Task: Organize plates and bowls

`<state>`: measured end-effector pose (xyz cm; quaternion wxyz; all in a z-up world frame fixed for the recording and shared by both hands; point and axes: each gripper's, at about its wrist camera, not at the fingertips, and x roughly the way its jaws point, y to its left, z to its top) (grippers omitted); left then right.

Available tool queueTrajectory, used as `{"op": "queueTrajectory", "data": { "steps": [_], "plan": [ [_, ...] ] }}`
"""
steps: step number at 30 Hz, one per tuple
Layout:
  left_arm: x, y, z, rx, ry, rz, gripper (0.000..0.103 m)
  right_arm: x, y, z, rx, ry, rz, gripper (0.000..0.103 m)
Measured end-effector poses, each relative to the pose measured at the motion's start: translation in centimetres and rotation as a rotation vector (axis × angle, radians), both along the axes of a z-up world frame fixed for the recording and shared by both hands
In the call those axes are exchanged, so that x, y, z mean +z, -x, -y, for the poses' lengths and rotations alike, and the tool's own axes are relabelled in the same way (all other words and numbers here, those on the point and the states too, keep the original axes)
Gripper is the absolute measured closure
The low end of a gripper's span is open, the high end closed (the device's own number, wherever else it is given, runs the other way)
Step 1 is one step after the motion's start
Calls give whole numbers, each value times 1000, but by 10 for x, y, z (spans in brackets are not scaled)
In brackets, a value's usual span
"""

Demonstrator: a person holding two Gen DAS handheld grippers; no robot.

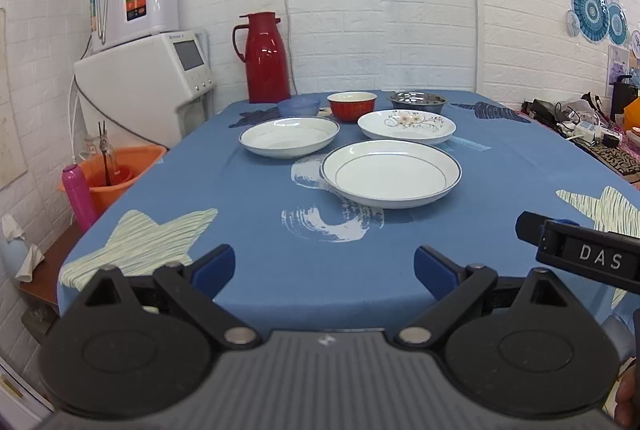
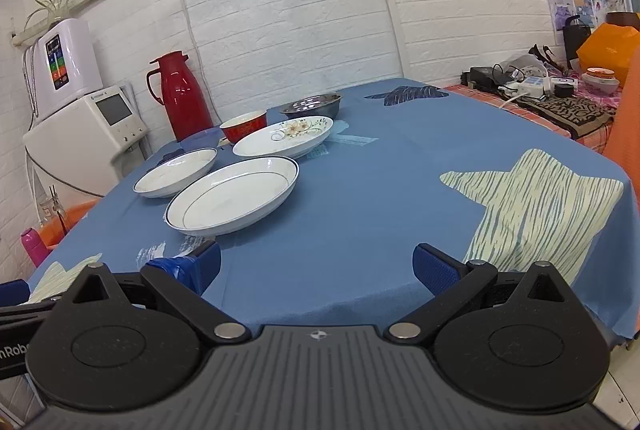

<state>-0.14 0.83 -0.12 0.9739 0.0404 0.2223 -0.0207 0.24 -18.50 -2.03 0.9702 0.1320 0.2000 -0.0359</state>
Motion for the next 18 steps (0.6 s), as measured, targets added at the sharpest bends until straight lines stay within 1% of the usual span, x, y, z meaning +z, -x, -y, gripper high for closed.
{"op": "queueTrajectory", "data": {
  "steps": [7, 18],
  "plan": [
    [0, 1, 1, 0, -8, 6, 8, -1, 3, -4, 10, 25, 17, 13],
    [-1, 1, 1, -1, -8, 3, 8, -2, 2, -3, 12, 5, 5, 13]
  ]
}}
